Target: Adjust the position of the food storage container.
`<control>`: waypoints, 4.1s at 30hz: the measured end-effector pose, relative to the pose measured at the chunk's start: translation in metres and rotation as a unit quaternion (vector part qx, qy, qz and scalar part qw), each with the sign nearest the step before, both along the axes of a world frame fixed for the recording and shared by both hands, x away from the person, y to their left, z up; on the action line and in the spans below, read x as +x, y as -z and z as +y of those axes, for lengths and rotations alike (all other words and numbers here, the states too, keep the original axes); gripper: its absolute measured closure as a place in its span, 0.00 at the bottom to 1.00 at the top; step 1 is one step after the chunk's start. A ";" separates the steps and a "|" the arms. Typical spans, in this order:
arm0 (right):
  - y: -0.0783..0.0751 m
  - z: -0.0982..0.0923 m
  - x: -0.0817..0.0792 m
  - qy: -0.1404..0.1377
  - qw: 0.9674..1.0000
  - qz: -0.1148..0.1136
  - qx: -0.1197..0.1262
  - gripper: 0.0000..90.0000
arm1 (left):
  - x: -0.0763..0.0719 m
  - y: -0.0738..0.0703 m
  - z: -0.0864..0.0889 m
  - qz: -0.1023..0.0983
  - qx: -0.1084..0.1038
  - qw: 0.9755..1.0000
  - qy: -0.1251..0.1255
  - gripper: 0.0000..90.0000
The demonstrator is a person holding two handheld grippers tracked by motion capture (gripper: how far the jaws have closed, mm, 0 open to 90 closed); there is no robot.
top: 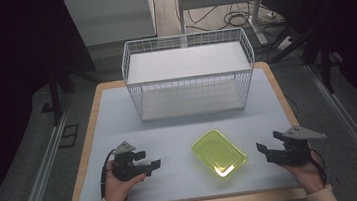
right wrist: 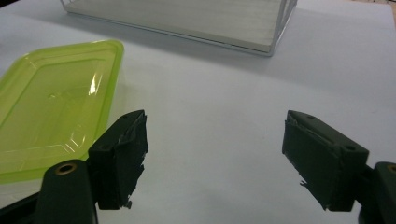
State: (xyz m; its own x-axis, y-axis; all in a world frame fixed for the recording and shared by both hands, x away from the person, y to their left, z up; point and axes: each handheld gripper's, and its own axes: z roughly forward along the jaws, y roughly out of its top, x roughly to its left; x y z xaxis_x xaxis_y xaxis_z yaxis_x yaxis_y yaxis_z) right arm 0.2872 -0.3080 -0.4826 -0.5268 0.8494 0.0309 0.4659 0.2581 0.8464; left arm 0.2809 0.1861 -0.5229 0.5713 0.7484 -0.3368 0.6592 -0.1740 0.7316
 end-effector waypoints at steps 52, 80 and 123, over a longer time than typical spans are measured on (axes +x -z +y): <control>-0.029 0.057 -0.018 -0.147 0.989 0.036 -0.001 0.99 | -0.012 -0.005 0.000 -0.028 0.032 0.999 0.005 0.23; 0.001 0.141 -0.050 -0.272 0.955 0.090 -0.080 0.99 | -0.011 -0.001 0.000 -0.019 0.032 0.999 0.006 0.23; 0.005 0.084 -0.026 -0.185 0.971 0.101 -0.117 1.00 | -0.010 0.000 0.001 -0.019 0.033 0.999 0.008 0.23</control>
